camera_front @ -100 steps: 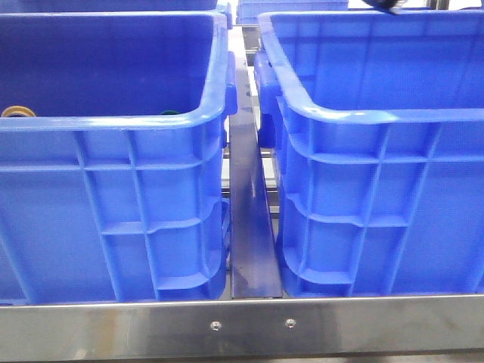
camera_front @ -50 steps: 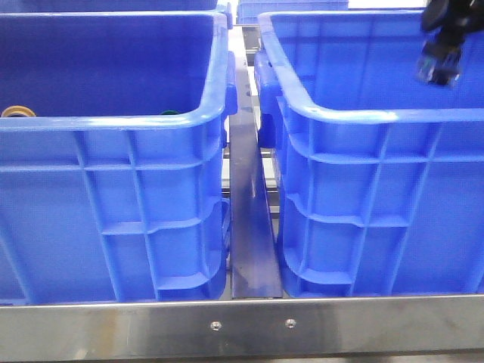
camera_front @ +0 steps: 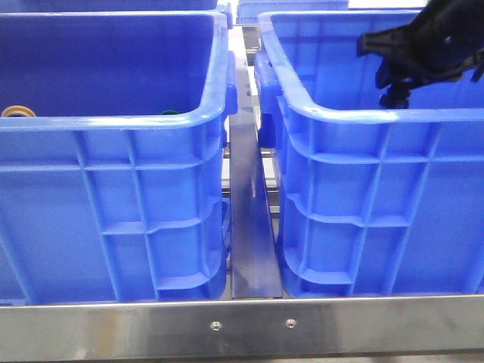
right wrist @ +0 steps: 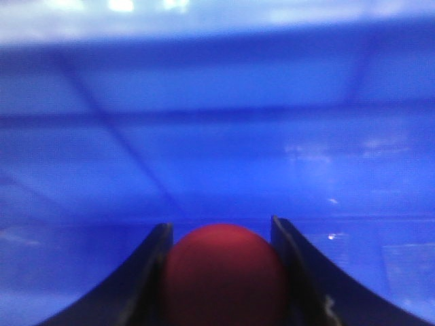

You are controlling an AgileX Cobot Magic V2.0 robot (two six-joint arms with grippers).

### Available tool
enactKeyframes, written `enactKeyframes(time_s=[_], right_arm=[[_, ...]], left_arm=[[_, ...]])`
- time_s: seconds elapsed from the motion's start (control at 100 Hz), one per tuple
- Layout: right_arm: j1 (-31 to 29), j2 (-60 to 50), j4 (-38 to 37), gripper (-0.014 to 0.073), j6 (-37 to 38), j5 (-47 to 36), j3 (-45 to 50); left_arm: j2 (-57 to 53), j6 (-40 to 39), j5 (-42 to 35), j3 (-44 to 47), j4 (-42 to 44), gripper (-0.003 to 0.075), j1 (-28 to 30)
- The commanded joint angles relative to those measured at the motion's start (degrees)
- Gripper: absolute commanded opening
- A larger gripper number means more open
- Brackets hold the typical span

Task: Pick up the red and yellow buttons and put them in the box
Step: 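Carry the red button into the empty bin and release it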

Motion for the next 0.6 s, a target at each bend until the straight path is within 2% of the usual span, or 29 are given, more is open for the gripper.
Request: enactKeyframes(time_s=[0.0, 0.59], right_arm=[[-0.49, -0.9, -0.92, 0.0208, -0.67, -0.39, -2.69], [-0.43, 1.68, -0.34, 0.0208, -0.67, 1.57, 0.84]], left_arm=[[0.23, -0.52, -3.24, -1.41, 1.65, -0.0019, 0.16], [0.23, -0.52, -3.24, -1.41, 1.65, -0.0019, 0.16]])
